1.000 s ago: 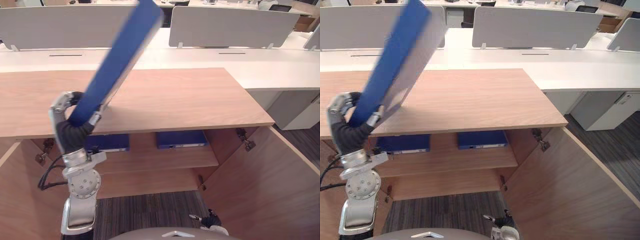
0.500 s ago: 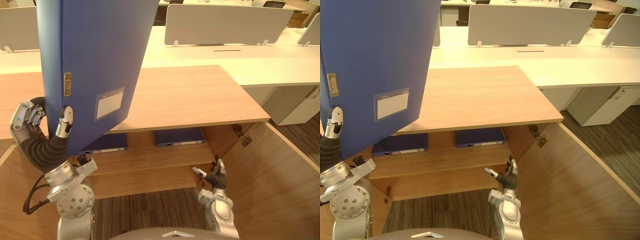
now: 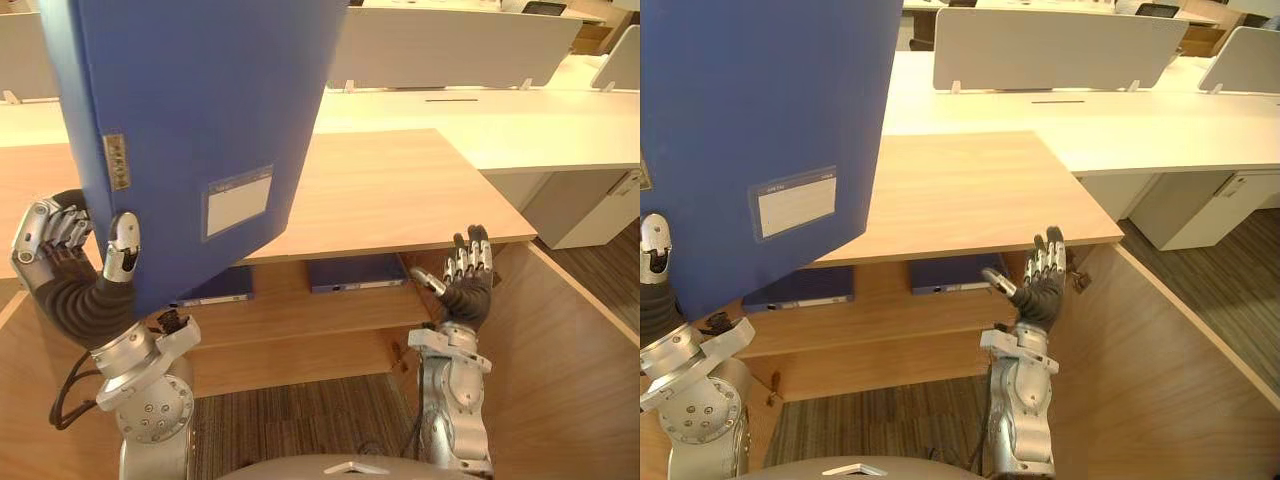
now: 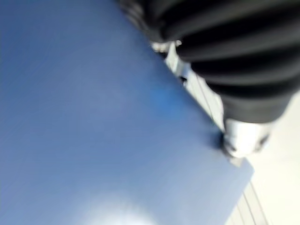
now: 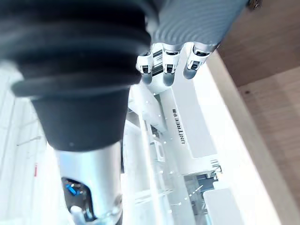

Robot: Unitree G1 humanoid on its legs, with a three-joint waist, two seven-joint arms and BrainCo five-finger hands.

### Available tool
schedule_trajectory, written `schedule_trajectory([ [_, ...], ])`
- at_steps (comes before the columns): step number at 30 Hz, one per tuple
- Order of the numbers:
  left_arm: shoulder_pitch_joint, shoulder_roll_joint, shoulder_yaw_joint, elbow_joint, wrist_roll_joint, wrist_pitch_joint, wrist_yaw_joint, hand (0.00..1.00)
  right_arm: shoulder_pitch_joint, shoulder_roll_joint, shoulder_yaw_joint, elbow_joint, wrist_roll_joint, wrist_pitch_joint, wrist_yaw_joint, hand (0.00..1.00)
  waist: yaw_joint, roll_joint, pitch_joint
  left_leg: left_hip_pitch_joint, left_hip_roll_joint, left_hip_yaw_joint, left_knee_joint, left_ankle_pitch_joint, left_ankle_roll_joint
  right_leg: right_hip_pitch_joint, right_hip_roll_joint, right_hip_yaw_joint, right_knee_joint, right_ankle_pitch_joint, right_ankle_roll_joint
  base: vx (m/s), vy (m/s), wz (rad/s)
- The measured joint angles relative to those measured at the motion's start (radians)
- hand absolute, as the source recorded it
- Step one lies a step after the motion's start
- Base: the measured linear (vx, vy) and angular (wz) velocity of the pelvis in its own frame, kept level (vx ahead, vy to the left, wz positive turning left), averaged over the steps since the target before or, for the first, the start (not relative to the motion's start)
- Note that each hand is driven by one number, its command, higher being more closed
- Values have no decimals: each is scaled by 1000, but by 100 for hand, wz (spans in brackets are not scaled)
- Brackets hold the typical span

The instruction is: Walk over to the cabinet, pick up the folder, carry it to the office cabinet, place the folder inside the office cabinet, then close the office cabinet door

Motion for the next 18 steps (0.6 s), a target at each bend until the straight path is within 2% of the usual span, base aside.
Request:
schedule_trajectory([
  [5,-22,2,-41,0,-68,-29,-12,100,-71,-1,24,-35,80,-12,32,0,9,0,0,-4,0,-5,0,2,1,0,0,-2,0,1,0,-7,-5,1],
  [7,-39,3,-62,0,-115,-38,-40,100,-110,-12,42,-39,122,-18,65,0,10,-2,-1,-4,0,-7,0,3,1,0,0,-3,0,1,0,0,0,0],
  [14,-49,34,-130,27,-179,-73,-138,100,-210,-58,69,-33,256,-14,175,0,17,-3,-2,-6,-1,-12,0,11,3,1,-1,-7,2,1,0,0,0,0],
  [18,-52,35,-147,47,-205,-78,-178,100,-225,-85,71,-32,286,-5,222,0,24,-3,-2,-8,-1,-13,-1,15,4,0,-1,-8,3,3,0,0,0,0],
])
